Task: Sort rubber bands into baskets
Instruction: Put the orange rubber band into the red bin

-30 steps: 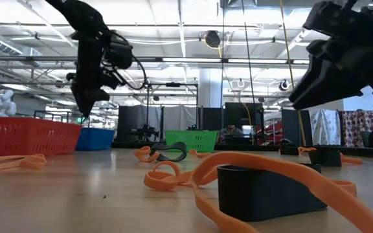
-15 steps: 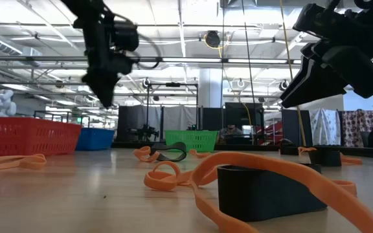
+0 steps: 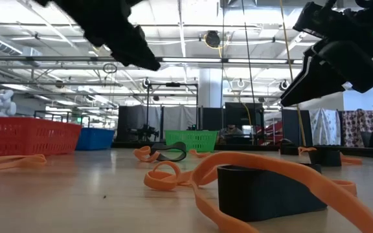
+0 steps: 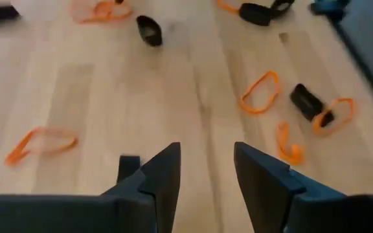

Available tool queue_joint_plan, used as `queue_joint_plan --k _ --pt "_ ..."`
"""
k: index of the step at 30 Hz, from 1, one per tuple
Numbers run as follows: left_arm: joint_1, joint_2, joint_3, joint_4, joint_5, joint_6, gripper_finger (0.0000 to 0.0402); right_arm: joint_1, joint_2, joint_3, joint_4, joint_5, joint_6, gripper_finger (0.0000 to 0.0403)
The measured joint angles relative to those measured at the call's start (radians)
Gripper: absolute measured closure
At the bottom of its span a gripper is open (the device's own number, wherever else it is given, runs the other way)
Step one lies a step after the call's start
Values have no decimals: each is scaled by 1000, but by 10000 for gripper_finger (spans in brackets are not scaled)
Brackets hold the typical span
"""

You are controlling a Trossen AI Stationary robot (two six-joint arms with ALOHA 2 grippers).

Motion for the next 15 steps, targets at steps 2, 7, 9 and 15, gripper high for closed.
queue_joint_plan --k 2,7,9,15 --pt "-55 41 -6 2 -135 -27 249 0 0 0 5 0 2 243" --pt "-94 160 -7 60 -249 -104 249 1 0 0 -2 -2 -14 243" --pt "-93 217 -7 138 -191 -79 249 1 0 0 -10 -5 -16 243" --pt "-96 365 -6 448 97 49 249 0 0 0 -5 -5 11 243"
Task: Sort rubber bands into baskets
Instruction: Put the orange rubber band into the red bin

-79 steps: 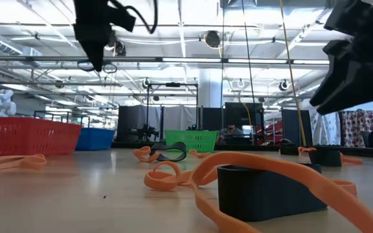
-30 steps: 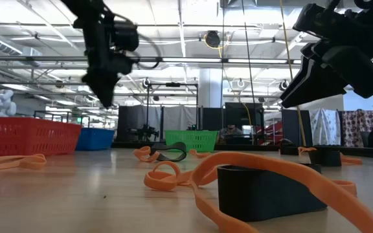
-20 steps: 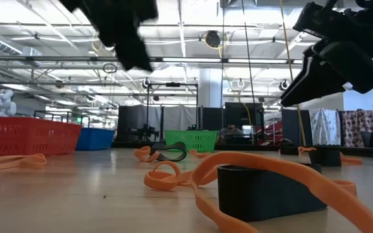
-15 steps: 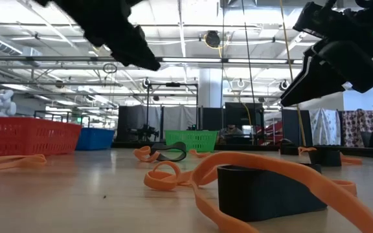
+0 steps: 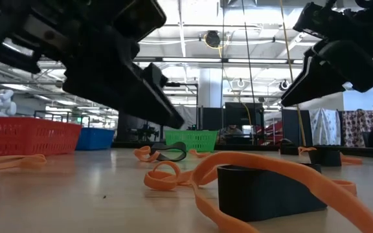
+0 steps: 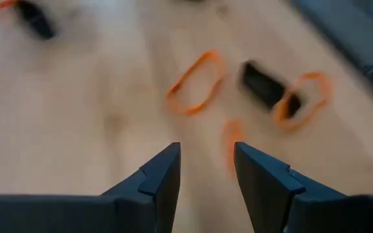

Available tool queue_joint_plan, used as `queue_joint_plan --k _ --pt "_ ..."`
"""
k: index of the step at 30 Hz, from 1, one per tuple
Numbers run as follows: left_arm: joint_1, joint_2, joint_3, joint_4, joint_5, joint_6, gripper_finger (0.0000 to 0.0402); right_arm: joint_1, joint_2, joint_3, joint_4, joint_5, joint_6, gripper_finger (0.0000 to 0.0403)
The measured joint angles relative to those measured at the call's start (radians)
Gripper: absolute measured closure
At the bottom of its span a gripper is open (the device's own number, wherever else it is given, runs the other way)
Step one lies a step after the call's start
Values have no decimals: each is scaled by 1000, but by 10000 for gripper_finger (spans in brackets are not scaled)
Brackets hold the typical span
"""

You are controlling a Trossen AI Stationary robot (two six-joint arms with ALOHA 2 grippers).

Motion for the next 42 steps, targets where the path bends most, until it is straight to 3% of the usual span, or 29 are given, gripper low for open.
queue_joint_plan --k 6,22,25,32,42 --pt "-4 107 4 200 40 -4 249 -8 0 0 4 1 -9 243" --pt "-4 246 93 196 81 -56 251 -63 0 0 15 2 -62 243" --pt "-11 247 98 193 95 -56 276 -67 0 0 15 2 -79 243" --pt "-30 208 108 110 110 -59 391 -72 0 0 23 3 -103 243" --pt "-71 -78 107 -382 -297 -19 397 -78 0 0 30 1 -102 243"
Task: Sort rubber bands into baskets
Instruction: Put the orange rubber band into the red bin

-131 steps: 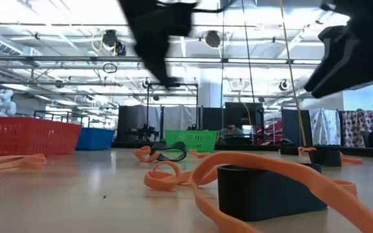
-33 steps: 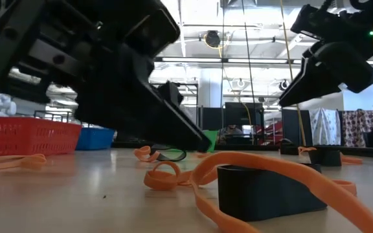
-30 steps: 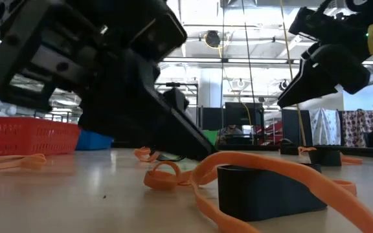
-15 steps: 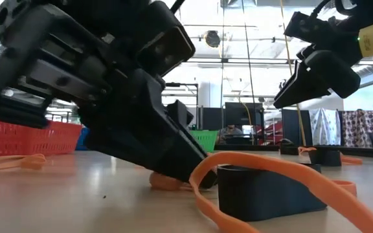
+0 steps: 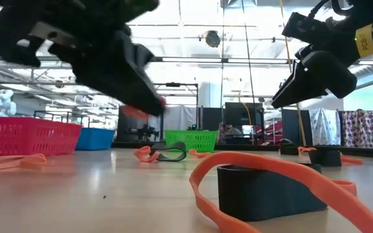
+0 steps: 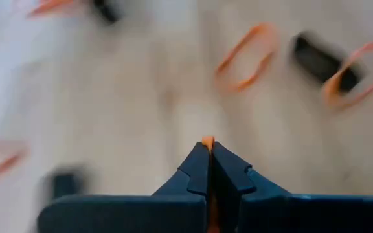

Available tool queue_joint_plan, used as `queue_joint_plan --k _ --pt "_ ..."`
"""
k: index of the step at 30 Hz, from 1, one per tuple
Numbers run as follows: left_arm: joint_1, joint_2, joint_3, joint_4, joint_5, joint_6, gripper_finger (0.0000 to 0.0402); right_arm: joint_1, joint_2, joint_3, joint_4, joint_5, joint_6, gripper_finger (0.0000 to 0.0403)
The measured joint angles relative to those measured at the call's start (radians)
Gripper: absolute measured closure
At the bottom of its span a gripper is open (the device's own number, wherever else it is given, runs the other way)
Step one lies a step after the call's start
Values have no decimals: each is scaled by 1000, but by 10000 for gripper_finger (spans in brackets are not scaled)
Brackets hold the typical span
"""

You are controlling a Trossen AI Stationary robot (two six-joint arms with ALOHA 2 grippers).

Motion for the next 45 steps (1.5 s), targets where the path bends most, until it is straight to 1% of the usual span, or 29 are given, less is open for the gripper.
queue_joint_plan --k 2,4,8,11,13,14,16,19,27,30,37,41,45 --pt "-1 -77 0 -147 -43 -56 397 0 0 0 1 0 1 243" --pt "-1 -151 1 -335 -88 -142 397 0 0 0 1 -1 2 243" --pt "-8 -267 1 -735 -154 -397 398 0 0 0 3 0 3 243" --pt "-7 -314 0 -1009 -174 -611 398 0 0 0 12 0 3 243" --pt "-6 -331 -9 -1133 -179 -720 398 0 0 0 25 0 3 243" --pt "-7 -338 -18 -1168 -179 -758 398 0 0 0 27 0 3 243" --pt "-6 -343 -41 -1204 -180 -797 398 0 0 0 29 0 3 243" --pt "-6 -343 -63 -1203 -173 -799 398 0 0 0 30 0 3 243" --pt "20 -343 -127 -1215 -103 -799 394 0 0 0 37 0 3 243" --pt "24 -343 -146 -1204 -103 -793 383 0 0 0 36 0 3 243" --pt "23 -343 -172 -1184 -149 -714 350 -1 0 0 36 0 -1 243" --pt "23 -343 -173 -1154 -147 -668 323 -2 0 0 36 1 -5 243" --pt "23 -343 -173 -1154 -147 -663 292 -2 0 0 36 1 -5 243"
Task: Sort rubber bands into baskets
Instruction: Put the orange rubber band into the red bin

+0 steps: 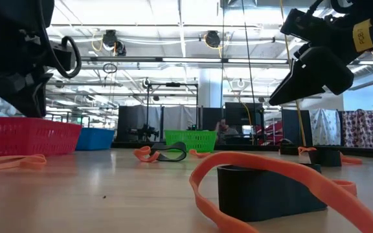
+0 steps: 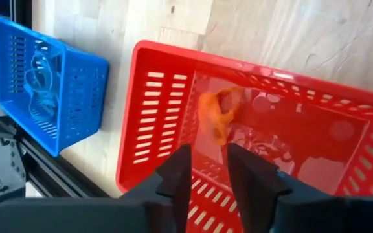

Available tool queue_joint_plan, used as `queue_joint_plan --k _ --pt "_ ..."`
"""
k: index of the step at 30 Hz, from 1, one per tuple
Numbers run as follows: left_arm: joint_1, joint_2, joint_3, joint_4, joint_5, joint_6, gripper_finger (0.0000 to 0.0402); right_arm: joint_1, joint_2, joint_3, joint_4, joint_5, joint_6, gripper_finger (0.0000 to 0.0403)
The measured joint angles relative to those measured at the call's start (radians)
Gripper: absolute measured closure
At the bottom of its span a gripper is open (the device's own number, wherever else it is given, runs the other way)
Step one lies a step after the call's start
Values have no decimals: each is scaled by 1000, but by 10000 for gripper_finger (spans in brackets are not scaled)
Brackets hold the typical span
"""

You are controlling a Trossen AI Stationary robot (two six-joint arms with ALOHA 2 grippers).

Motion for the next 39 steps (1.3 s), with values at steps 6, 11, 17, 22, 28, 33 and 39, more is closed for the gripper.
queue_joint_plan --k 6,11,17,22,28,33,39 --pt "20 0 14 -16 -4 4 267 -11 0 0 0 0 0 243" --pt "25 0 59 1 -47 57 265 -34 0 0 2 0 0 243" --pt "25 0 128 181 -7 236 265 -60 0 0 9 0 0 243" --pt "26 0 157 449 160 366 265 -72 0 0 13 0 0 243" --pt "7 26 158 657 427 418 265 -72 0 0 15 0 0 243" --pt "-24 101 138 653 436 393 265 -72 0 0 15 0 3 243" --pt "-42 238 132 654 477 385 265 -72 0 0 15 -1 4 243"
